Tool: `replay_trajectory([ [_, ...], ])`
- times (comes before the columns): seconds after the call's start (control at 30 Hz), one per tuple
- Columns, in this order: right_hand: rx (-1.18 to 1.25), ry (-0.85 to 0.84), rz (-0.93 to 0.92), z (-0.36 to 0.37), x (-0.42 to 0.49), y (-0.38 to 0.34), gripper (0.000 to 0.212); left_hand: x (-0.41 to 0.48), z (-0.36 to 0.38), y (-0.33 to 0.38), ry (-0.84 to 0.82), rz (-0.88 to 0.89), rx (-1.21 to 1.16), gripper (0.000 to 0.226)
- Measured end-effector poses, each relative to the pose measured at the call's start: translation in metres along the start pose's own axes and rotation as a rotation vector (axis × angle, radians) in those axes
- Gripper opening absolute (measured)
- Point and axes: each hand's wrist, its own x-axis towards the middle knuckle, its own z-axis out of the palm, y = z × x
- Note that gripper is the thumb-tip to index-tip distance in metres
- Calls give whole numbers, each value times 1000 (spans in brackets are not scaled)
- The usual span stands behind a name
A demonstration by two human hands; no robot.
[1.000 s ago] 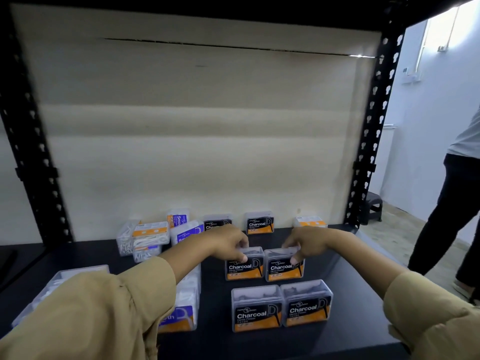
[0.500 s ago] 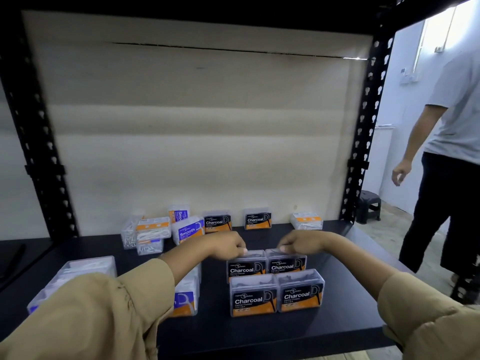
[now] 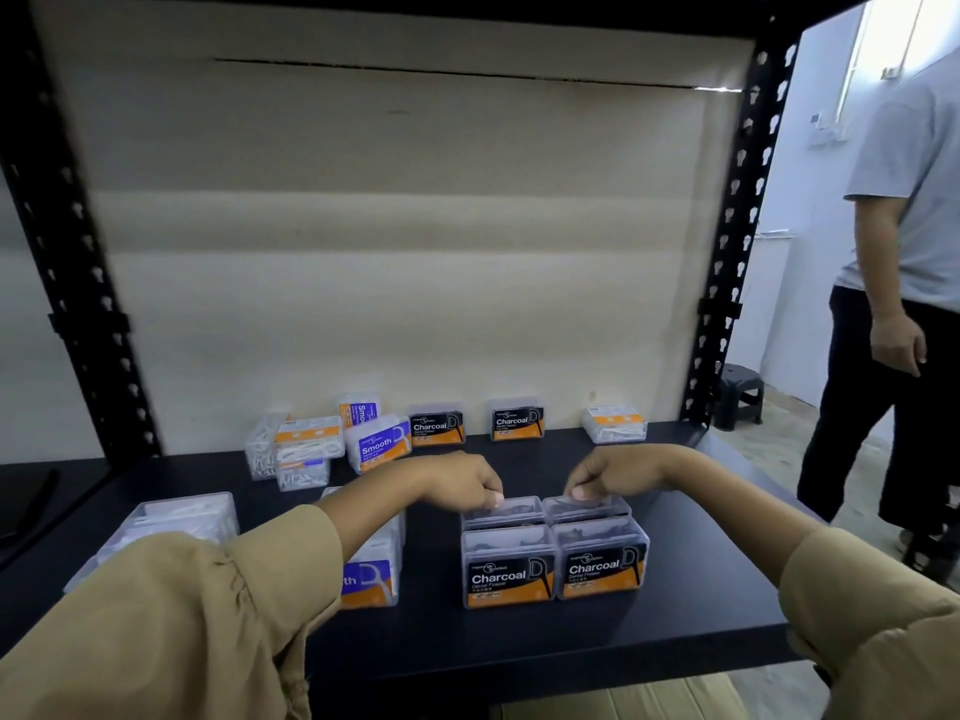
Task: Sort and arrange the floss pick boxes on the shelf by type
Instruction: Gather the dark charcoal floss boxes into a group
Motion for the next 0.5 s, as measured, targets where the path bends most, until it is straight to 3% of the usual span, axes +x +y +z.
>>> replay_trajectory([
  [0.33, 64, -21, 20, 0, -3, 4, 32, 0, -3, -3, -23, 37, 15, 34],
  [0.5, 62, 199, -2, -11, 14, -1, 29, 7, -23, -14, 230, -20, -31, 27],
])
